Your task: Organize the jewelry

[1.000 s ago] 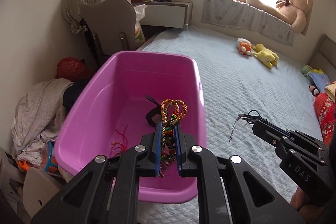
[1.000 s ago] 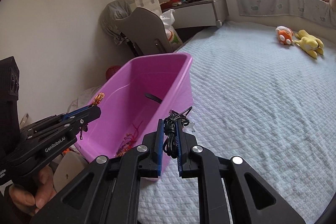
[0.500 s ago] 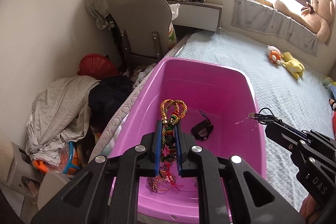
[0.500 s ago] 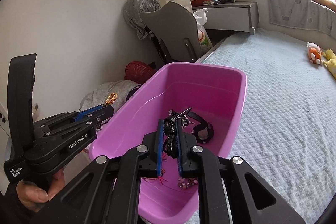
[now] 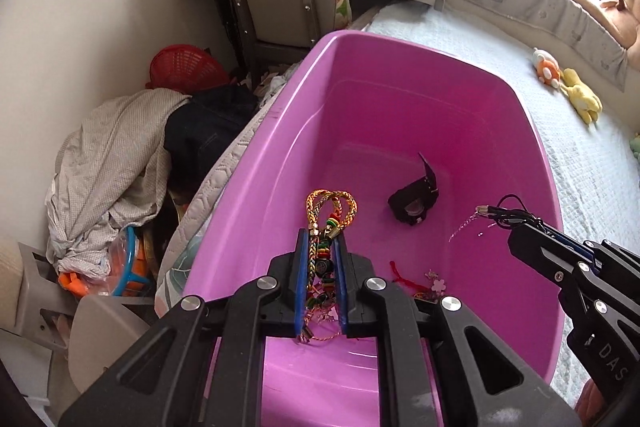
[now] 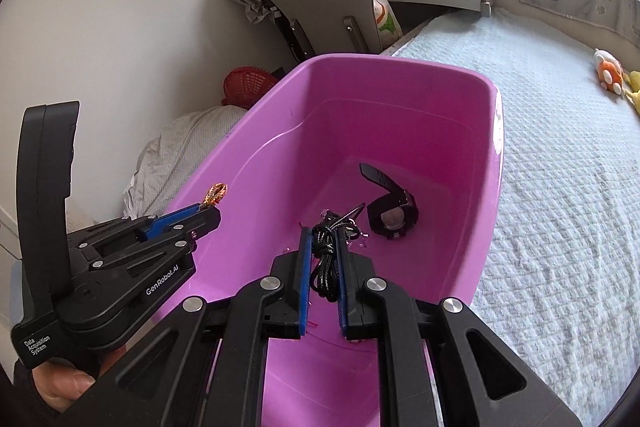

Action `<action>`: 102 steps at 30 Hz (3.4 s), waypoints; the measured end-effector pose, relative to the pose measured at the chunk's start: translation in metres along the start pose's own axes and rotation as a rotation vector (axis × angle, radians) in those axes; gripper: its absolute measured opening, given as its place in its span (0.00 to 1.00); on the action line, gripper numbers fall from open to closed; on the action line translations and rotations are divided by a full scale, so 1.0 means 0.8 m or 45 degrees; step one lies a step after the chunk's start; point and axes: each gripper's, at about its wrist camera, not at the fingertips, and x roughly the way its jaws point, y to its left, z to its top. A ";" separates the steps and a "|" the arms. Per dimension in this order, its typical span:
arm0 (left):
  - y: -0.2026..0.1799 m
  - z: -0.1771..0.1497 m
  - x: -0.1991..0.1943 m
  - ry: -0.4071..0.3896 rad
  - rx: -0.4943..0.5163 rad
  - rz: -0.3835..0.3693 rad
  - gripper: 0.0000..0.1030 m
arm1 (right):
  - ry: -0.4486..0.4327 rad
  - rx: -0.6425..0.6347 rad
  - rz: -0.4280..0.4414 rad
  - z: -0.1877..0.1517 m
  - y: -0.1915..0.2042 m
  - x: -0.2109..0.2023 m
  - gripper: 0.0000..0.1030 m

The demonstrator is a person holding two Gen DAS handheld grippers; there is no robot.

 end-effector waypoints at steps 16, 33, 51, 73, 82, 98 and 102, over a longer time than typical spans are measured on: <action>0.011 -0.005 -0.031 -0.009 -0.065 0.026 0.93 | -0.011 -0.005 -0.062 0.002 -0.006 -0.022 0.61; 0.016 -0.014 -0.055 0.006 -0.094 0.066 0.93 | 0.108 0.013 -0.159 0.007 0.012 -0.038 0.76; 0.010 -0.012 -0.088 -0.046 -0.076 0.064 0.93 | 0.170 0.087 -0.247 0.005 0.008 -0.058 0.77; 0.007 -0.010 -0.100 -0.066 -0.073 0.079 0.93 | 0.187 0.109 -0.240 0.001 0.007 -0.064 0.77; 0.007 -0.011 -0.102 -0.063 -0.072 0.080 0.93 | 0.189 0.108 -0.241 0.000 0.008 -0.063 0.77; 0.011 -0.014 -0.094 -0.037 -0.085 0.078 0.93 | 0.205 0.095 -0.257 -0.002 0.013 -0.058 0.77; 0.012 -0.015 -0.094 -0.036 -0.082 0.081 0.93 | 0.208 0.090 -0.259 -0.002 0.014 -0.057 0.77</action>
